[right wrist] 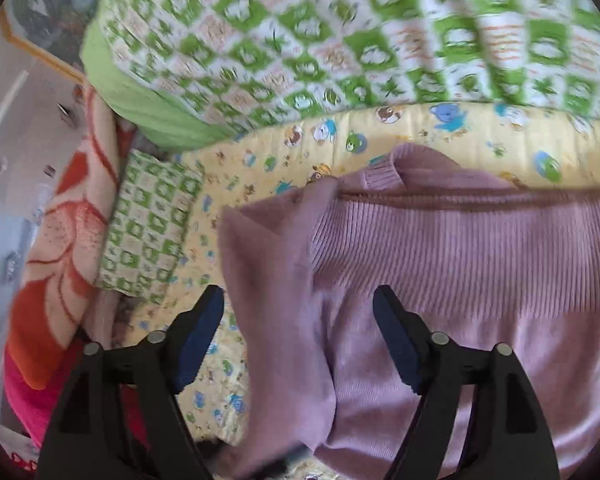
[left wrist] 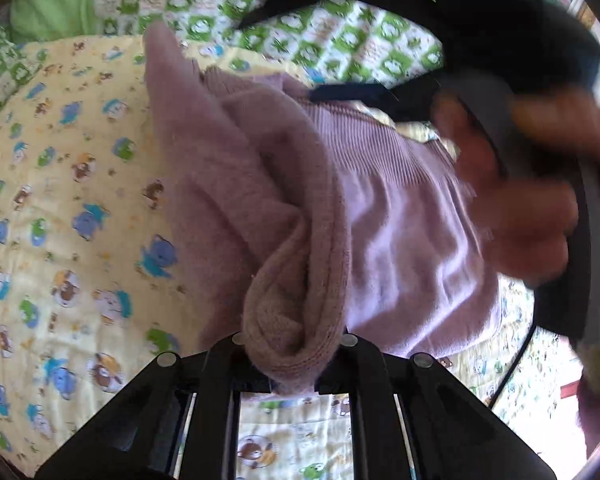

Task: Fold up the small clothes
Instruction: 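Grasp the folded sweater edge with the left gripper, then grasp the sweater edge with the right gripper while the left gripper holds its edge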

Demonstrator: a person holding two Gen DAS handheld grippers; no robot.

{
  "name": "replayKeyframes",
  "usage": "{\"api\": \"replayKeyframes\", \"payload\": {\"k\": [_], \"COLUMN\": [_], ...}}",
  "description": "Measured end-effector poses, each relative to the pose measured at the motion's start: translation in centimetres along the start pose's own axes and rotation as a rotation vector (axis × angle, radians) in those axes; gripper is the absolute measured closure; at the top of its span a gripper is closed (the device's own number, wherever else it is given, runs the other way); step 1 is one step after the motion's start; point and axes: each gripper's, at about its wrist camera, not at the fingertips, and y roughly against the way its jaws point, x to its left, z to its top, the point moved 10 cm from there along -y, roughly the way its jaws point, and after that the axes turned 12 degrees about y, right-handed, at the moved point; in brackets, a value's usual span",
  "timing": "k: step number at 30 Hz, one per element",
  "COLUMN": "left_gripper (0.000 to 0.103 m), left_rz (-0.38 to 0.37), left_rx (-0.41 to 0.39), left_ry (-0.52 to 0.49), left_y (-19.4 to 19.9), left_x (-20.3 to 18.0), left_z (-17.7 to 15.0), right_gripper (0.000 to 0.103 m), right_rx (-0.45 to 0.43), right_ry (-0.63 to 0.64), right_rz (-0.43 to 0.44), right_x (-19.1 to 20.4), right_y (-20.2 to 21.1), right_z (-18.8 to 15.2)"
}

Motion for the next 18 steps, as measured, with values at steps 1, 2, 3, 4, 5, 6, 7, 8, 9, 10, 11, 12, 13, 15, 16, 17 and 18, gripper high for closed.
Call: {"api": "replayKeyframes", "payload": {"k": [1,2,3,4,5,6,7,8,9,10,11,12,13,15,16,17,18], "left_gripper": [0.094,0.094,0.094,0.094,0.094,0.094,0.094,0.094,0.094,0.094,0.094,0.094,0.094,0.094,0.094,0.094,0.094], "left_rz": [0.000,-0.001,0.002,0.006,0.007,0.006,0.009,0.009,0.009,0.010,0.009,0.011,0.012,0.014,0.016,0.013,0.004], "left_rx": [0.006,0.009,0.009,0.010,0.012,0.013,0.017,0.021,0.022,0.021,0.020,0.021,0.021,0.022,0.022,0.025,0.029], "left_ry": [-0.001,-0.001,-0.003,-0.006,-0.008,-0.010,-0.011,-0.010,-0.010,-0.009,-0.011,-0.014,-0.018,-0.025,-0.030,-0.033,-0.035], "left_y": [-0.3,-0.4,-0.5,-0.7,-0.8,-0.8,-0.9,-1.1,-1.2,-1.6,-1.7,-1.8,-1.7,-1.7,-1.6,-1.5,-1.3], "left_x": [-0.2,-0.3,-0.3,-0.3,-0.3,-0.3,-0.3,-0.4,-0.4,-0.7,-0.7,-0.8,-0.9,-1.1,-1.2,-1.3,-1.5], "left_z": [-0.1,-0.2,-0.2,-0.2,-0.1,-0.2,-0.2,-0.3,-0.2,0.4,0.4,0.5,0.4,0.0,-0.2,-0.2,-0.2], "right_gripper": [0.025,0.025,0.025,0.025,0.025,0.025,0.025,0.025,0.025,0.025,0.025,0.025,0.025,0.037,0.064,0.077,0.090], "right_rx": [0.022,0.037,0.072,0.114,0.132,0.141,0.153,0.162,0.161,0.160,0.169,0.178,0.187,0.211,0.220,0.238,0.234], "right_ry": [0.030,0.046,0.064,0.076,0.087,0.100,0.109,0.113,0.116,0.127,0.148,0.164,0.177,0.167,0.159,0.153,0.151], "right_rz": [-0.001,0.003,0.009,-0.004,-0.024,-0.031,-0.033,-0.027,-0.010,0.010,0.001,-0.022,-0.051,-0.083,-0.083,-0.082,-0.085], "right_x": [0.4,0.7,1.0,1.0,0.9,0.9,1.0,1.4,1.8,2.4,2.9,2.9,2.8,2.0,1.7,1.3,0.9], "right_y": [-0.7,-1.2,-2.1,-3.0,-3.6,-4.1,-4.5,-4.9,-5.1,-5.3,-5.6,-5.9,-6.1,-6.7,-6.9,-7.0,-6.7], "right_z": [0.4,0.5,0.5,0.4,0.3,0.3,0.2,0.1,0.2,0.3,0.3,0.3,0.3,0.1,0.0,-0.2,-0.3]}}
